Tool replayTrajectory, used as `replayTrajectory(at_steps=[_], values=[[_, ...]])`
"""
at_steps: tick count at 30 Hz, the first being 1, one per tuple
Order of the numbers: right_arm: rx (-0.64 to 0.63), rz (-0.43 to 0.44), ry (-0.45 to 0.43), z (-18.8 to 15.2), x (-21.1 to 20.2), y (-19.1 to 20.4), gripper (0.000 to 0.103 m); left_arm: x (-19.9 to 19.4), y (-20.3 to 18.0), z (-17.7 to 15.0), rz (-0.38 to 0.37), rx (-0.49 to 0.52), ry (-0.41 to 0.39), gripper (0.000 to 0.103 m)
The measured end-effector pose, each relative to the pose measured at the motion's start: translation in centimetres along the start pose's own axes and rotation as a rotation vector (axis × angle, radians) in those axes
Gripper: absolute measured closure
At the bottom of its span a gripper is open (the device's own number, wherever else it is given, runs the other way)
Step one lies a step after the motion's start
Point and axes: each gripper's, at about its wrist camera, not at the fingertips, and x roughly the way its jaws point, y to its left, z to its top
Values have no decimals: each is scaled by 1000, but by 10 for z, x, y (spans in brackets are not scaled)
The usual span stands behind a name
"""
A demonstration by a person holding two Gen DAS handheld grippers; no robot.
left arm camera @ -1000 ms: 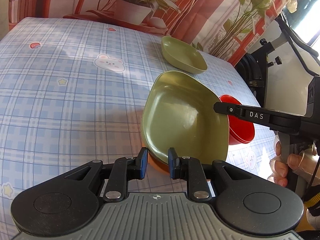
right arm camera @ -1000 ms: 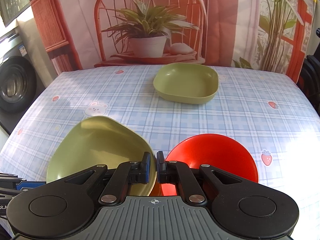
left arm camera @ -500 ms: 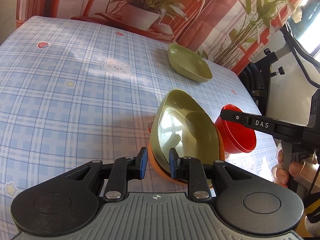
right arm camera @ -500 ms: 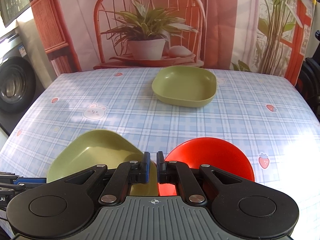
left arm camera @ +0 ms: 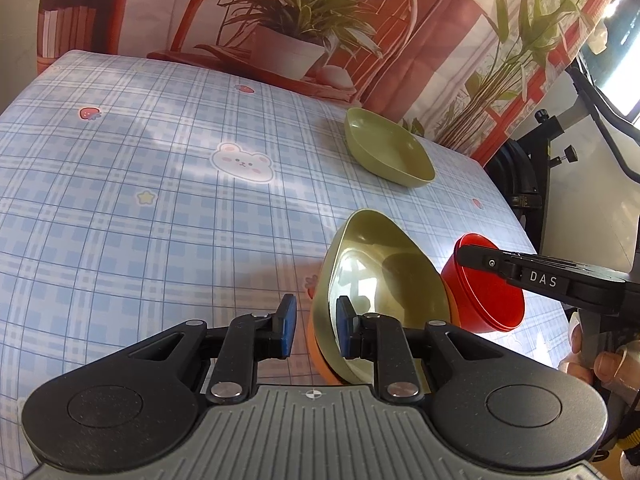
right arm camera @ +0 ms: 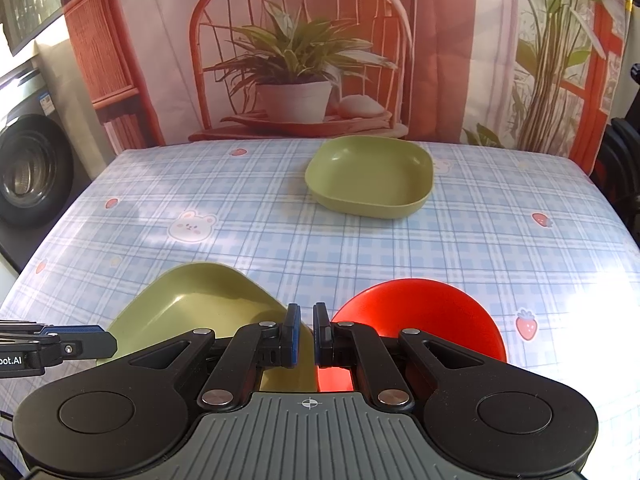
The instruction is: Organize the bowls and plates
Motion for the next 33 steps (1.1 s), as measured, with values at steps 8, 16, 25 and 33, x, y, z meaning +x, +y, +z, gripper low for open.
replayTrajectory(at_steps=[8,16,25,33], values=[[1,6,0,-1,1,0,97,12,5,-8,-19,-30,42,82],[10,5,-3,-2,-1,-1,97,21,9,-10,-43,-51,73,82],[8,9,-9,-1,-2,-1,97,6,0,5,-48,6,-14,82],[7,8,-14,-2,-5,1,97,17,2,26,-5,0,-51,98]])
